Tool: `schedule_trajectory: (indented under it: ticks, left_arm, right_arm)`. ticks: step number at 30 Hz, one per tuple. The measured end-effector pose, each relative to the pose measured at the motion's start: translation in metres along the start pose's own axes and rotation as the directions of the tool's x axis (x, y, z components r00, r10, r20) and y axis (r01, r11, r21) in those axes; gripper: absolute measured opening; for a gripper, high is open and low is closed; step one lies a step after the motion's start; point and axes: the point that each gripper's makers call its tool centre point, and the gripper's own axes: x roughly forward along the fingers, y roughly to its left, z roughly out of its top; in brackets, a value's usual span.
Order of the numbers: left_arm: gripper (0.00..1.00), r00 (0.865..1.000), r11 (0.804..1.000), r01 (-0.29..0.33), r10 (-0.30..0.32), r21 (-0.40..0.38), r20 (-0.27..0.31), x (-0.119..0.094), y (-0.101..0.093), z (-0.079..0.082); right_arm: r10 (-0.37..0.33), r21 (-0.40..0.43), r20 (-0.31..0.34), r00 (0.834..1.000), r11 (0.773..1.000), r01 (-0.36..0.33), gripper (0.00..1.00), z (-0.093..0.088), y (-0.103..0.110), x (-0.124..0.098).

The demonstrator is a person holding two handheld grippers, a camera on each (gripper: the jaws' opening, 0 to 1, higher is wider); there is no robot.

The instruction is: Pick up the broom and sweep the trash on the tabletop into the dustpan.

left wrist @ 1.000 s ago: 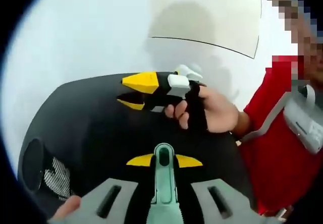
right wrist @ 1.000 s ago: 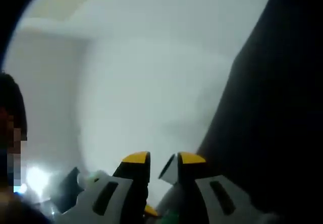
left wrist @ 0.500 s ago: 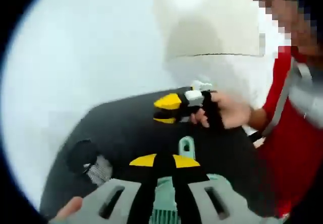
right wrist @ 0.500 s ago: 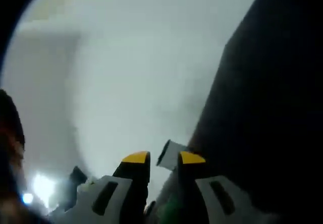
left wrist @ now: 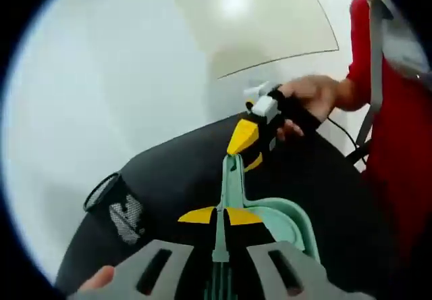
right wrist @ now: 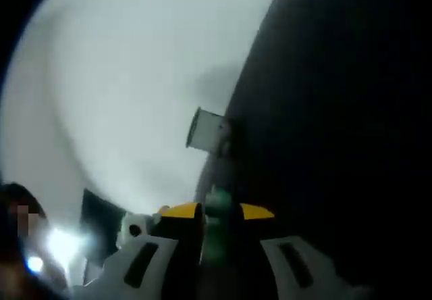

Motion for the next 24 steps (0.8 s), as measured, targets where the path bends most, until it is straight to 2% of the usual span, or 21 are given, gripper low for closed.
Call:
schedule_trajectory:
  ticks: [4,10,14,16,18,20,23,24]
  left_arm:
    - [0.01,1.000,1.000,0.019,-0.018,0.021,-0.023,0.0071,-0.0051,-0.0029]
    - [0.00,0.999,0.999,0.024,-0.023,0.029,-0.035,0.0080,-0.0080,-0.0039]
    - [0.00,0.999,0.999,0.035,-0.035,-0.002,-0.035,0.0092,-0.0072,-0.0034]
    - [0.00,0.997,0.998,0.047,-0.049,-0.039,-0.055,0.0099,-0.0067,-0.0020]
    - [0.00,0.994,0.992,0.056,-0.067,-0.112,-0.092,0.0105,-0.0066,-0.0037]
    - [0.00,0.992,0.981,0.076,-0.093,-0.179,-0.087,0.0113,-0.0060,-0.0007]
    - [0.00,0.992,0.982,0.079,-0.094,-0.173,-0.079,0.0108,-0.0055,0.0014]
    - [0.00,0.994,0.989,0.073,-0.082,-0.129,-0.066,0.0096,-0.0042,0.0036]
  right_arm:
    - [0.004,0.013,0.016,1.000,1.000,-0.004,0.13,0.0020,-0.0002,0.0009]
    - [0.004,0.025,0.018,1.000,1.000,-0.005,0.12,0.0022,0.0013,0.0022]
    - [0.007,0.008,0.023,1.000,1.000,-0.007,0.12,0.0029,0.0023,0.0015]
    - [0.009,-0.025,0.032,0.999,1.000,-0.008,0.12,0.0036,0.0038,0.0018]
    - [0.008,-0.057,0.038,0.999,0.998,-0.006,0.12,0.0037,0.0050,0.0026]
    - [0.009,-0.058,0.038,0.999,0.998,-0.006,0.12,0.0033,0.0041,0.0029]
    - [0.010,-0.056,0.040,0.999,0.998,-0.008,0.12,0.0030,0.0027,0.0034]
    - [0.016,-0.055,0.039,0.999,0.998,-0.014,0.13,0.0075,-0.0027,0.0031]
